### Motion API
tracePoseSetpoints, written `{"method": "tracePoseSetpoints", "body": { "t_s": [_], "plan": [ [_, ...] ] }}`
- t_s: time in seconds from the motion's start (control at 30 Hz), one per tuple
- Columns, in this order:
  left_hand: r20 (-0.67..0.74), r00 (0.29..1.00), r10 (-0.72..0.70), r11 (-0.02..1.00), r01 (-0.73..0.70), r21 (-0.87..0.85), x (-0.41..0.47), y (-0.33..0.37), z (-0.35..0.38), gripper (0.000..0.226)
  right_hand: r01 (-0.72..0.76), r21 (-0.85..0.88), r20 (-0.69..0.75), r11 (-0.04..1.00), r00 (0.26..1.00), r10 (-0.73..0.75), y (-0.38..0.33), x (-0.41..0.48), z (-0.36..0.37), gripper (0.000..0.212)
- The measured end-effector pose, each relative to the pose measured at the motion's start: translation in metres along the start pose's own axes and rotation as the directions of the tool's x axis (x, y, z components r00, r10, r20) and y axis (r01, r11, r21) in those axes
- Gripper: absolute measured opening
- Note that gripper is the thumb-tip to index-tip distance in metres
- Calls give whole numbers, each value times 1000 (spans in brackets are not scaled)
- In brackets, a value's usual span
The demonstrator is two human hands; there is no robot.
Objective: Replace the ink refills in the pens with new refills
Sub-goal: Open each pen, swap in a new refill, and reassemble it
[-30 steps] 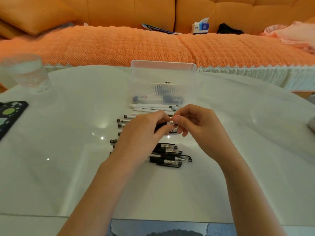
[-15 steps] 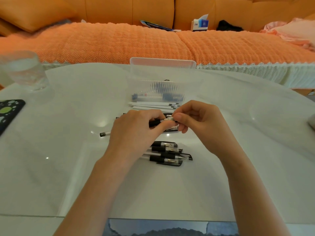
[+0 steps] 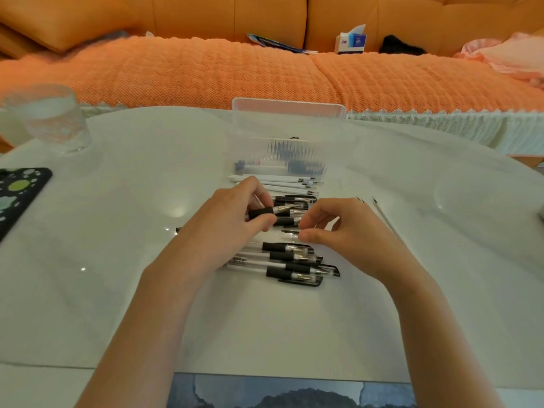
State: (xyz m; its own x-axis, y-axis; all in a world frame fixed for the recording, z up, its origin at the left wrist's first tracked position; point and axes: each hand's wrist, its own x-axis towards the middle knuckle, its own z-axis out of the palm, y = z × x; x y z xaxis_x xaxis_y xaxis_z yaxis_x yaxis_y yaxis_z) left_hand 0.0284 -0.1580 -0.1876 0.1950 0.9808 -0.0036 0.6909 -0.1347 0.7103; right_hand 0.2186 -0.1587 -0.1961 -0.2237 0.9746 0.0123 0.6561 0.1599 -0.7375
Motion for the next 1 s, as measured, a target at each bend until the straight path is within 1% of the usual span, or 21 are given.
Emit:
{"method": "tracePoseSetpoints", "body": {
  "t_s": [0.07, 0.17, 0.23, 0.33, 0.47, 0.6, 0.73, 0.8, 0.87, 0.93, 1.0],
  "plan": [
    [-11, 1000, 12, 1000, -12, -12, 0, -1, 0, 14, 13, 13, -37, 1000, 999, -12, -3, 0, -1, 7],
    [-23, 998, 57, 998, -57, -24, 0, 1, 0, 14, 32, 92, -107, 995, 994, -22, -6, 1, -3, 11],
    [-34, 996, 85, 996, -86, -34, 0, 3, 1, 13, 30, 131, -99, 991, 995, -17, -8, 2, -1, 14],
    [-42, 993, 113, 993, -115, -39, 0, 6, 1, 12, 48, 151, -54, 987, 998, -40, -13, 3, 2, 9],
    [-38, 991, 125, 990, -128, -65, 0, 7, 1, 11, 64, 139, -66, 988, 996, -55, -15, 2, 1, 7],
    [-30, 992, 124, 991, -125, -54, -1, 7, -1, 2, 67, 120, -61, 991, 996, -60, -15, 1, -1, 7],
    [-26, 993, 113, 993, -114, -41, -2, 8, -1, 9, 64, 139, -67, 988, 996, -55, -14, 1, -2, 5],
    [-34, 994, 107, 994, -107, -20, -2, 9, -1, 22, 58, 160, -80, 985, 996, -45, -12, 1, -3, 3],
    [-55, 992, 111, 994, -111, 6, -1, 9, -1, 28, 54, 160, -93, 986, 995, -39, -9, 2, -3, 2],
    [-72, 993, 99, 995, -99, -2, 0, 7, -1, 26, 56, 155, -101, 986, 994, -40, -8, 2, -3, 1],
    [-63, 994, 90, 996, -92, -20, -1, 6, -2, 18, 60, 158, -113, 986, 993, -42, -7, 2, -3, 1]
  ]
}}
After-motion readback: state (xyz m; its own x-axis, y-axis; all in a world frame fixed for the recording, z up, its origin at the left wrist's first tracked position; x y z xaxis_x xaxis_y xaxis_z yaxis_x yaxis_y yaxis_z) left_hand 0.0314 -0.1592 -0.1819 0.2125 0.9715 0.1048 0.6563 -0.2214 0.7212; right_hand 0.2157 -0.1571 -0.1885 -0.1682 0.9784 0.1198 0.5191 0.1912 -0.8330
